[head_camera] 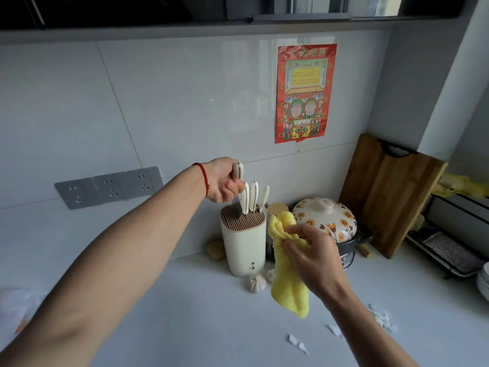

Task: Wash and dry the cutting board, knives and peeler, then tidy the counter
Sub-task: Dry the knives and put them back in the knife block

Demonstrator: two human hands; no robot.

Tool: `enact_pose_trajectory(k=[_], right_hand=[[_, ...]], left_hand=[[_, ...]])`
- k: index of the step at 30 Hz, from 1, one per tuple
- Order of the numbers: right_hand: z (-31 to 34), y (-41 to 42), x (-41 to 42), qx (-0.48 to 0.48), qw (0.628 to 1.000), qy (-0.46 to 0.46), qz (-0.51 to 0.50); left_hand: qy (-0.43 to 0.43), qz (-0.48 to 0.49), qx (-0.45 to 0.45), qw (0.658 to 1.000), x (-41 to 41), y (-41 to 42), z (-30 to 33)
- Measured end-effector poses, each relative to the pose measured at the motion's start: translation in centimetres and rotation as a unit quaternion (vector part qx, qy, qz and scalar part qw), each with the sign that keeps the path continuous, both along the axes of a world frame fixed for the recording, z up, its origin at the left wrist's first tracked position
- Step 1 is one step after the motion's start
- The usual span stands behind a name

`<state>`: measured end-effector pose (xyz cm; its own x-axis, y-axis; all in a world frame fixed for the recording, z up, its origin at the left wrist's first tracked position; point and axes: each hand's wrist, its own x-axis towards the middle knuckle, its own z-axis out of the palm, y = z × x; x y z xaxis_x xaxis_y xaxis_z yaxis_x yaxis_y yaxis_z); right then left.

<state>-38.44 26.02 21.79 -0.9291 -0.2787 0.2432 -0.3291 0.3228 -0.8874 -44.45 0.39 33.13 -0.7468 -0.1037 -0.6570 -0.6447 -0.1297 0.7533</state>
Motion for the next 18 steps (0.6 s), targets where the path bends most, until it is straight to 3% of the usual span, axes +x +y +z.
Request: enact_pose_trajectory(k=[5,18], right_hand=[[1.1,-1.3,-0.8,0.006,1.000,0.017,-0.007],[-0.3,-0.6,0.0,0.036,0.999,0.008,-0.030]], left_hand=[[-0.017,-0.016,0.010,1.000,-1.3,-0.1,-0.4],[-0.028,0.072,0.101,0.992,-4.6,-2.2,-3.9]])
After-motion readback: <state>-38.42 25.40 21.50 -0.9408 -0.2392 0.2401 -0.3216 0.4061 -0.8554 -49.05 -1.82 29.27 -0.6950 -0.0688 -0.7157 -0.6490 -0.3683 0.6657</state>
